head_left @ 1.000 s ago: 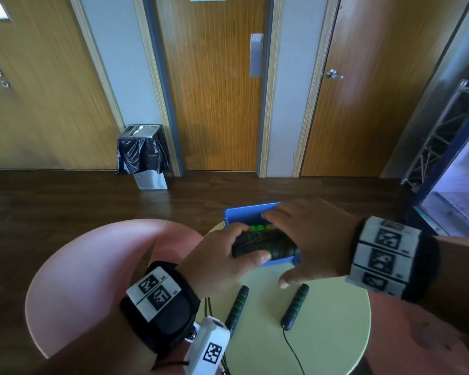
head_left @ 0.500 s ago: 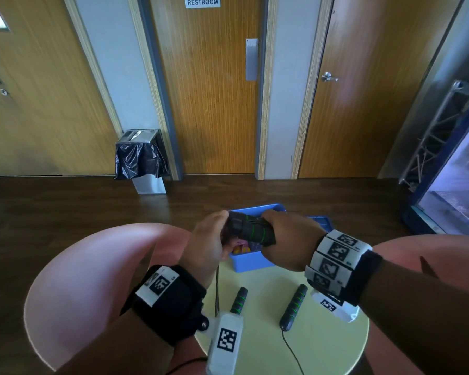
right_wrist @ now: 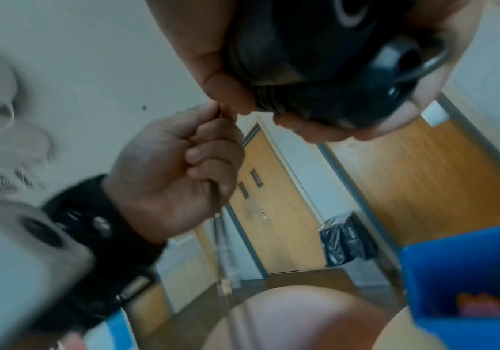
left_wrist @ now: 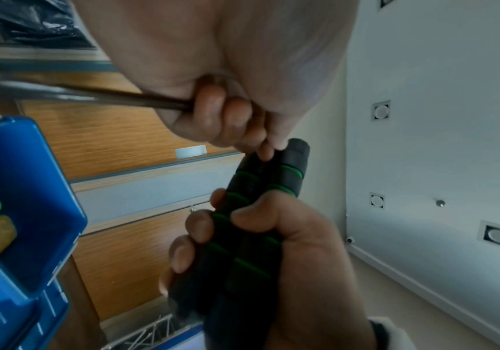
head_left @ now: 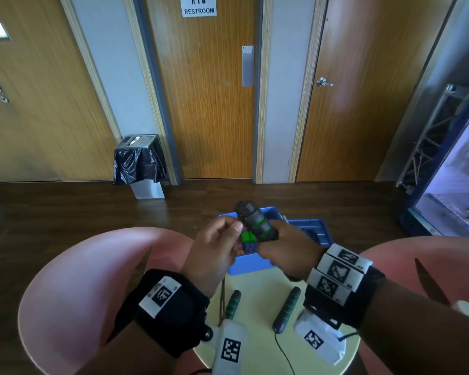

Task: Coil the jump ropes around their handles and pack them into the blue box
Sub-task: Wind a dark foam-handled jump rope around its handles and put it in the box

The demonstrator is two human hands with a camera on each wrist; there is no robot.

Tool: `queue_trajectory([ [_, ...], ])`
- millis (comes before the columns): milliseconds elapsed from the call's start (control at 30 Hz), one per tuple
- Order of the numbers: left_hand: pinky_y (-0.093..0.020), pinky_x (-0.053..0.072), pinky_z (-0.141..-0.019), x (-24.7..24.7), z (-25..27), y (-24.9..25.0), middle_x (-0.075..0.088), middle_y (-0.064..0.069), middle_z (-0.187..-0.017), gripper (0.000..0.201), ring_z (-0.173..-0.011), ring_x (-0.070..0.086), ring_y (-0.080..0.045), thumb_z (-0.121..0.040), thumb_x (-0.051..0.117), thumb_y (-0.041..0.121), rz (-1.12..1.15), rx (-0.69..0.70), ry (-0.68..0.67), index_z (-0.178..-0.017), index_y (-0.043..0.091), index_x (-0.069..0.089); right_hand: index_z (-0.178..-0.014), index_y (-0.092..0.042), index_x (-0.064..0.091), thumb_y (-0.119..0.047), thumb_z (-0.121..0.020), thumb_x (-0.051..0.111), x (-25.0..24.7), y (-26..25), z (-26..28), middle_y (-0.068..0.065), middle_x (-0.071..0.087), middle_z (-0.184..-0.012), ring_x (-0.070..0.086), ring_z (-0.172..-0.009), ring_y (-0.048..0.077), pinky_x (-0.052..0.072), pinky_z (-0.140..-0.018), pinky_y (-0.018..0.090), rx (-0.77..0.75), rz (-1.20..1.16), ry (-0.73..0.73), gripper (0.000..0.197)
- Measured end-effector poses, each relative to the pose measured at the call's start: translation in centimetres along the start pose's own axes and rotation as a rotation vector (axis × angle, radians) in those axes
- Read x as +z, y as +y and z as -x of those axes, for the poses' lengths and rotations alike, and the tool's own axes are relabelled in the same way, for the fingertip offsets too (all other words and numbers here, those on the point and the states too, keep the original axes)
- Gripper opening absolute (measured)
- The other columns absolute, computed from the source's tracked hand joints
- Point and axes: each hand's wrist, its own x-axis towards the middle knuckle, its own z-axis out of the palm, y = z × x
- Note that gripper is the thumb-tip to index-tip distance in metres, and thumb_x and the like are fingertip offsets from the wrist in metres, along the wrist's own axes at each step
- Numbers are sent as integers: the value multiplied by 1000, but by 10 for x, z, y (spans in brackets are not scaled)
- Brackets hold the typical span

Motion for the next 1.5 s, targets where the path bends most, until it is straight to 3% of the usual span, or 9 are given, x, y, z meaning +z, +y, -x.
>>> queue_trajectory([
  [133,-24,34,-44,17,1,-2,51,-12,-61,19,-46,41,-19,-91,53,26,-45,94,-17,-79,14,63,-66,-4,55,-9,-65,57,-6,10,14,20,51,-61,46,-43,24,34,-45,23,140,-441,-136,6],
  [300,-25,44,-54,50,3,-3,56,-7,-61,25,-55,52,-20,-91,50,24,-10,63,-83,-72,10,57,-70,-7,61,-19,-47,61,-25,40,13,19,47,-68,43,-56,28,30,-55,34,149,-604,-286,26],
  [633,-29,47,-71,113,-1,-1,60,-1,-70,21,-71,59,-19,-83,51,36,-104,39,-249,-66,26,60,-76,-13,58,-13,-60,54,-96,78,29,11,44,-72,46,-56,25,35,-55,29,126,-756,-466,17],
  [833,-25,48,-59,131,-10,7,62,-4,-67,28,-59,58,-21,-96,44,19,-88,65,-274,-73,10,56,-86,-10,54,-17,-54,61,-129,91,42,11,48,-70,48,-60,26,38,-62,35,145,-870,-574,33],
  [1067,-17,26,-45,142,-9,-28,44,-11,-52,34,-40,34,-13,-73,78,50,157,-29,-248,-63,22,62,-92,-7,51,-13,-61,56,-140,102,52,12,48,-71,52,-60,26,30,-62,39,17,-955,-807,32],
  [1233,-25,35,-47,127,-17,-19,47,-5,-53,16,-47,40,-15,-66,72,20,-183,-156,-443,-57,23,60,-87,2,54,-12,-60,56,-151,101,56,14,51,-67,50,-60,24,36,-61,36,-90,-480,-868,31],
  [1300,-32,50,-59,118,-24,-6,57,5,-60,21,-55,51,-11,-72,73,12,-509,-205,-538,-60,27,65,-83,-16,58,-20,-61,59,-156,96,60,13,55,-73,52,-65,25,41,-62,37,-155,-39,-821,22],
  [1400,-30,46,-61,119,-25,6,62,13,-63,20,-60,56,-5,-75,83,21,-740,-206,-664,-64,26,68,-89,-31,52,-29,-77,60,-157,91,65,-5,60,-87,61,-81,21,52,-75,34,-263,727,-701,15],
  [1500,-24,42,-59,135,-16,0,57,11,-61,27,-56,51,-2,-82,78,37,-997,-139,-524,-66,21,61,-99,-29,49,-32,-84,53,-145,100,60,-5,60,-93,61,-85,20,51,-77,34,-327,1107,-496,16],
])
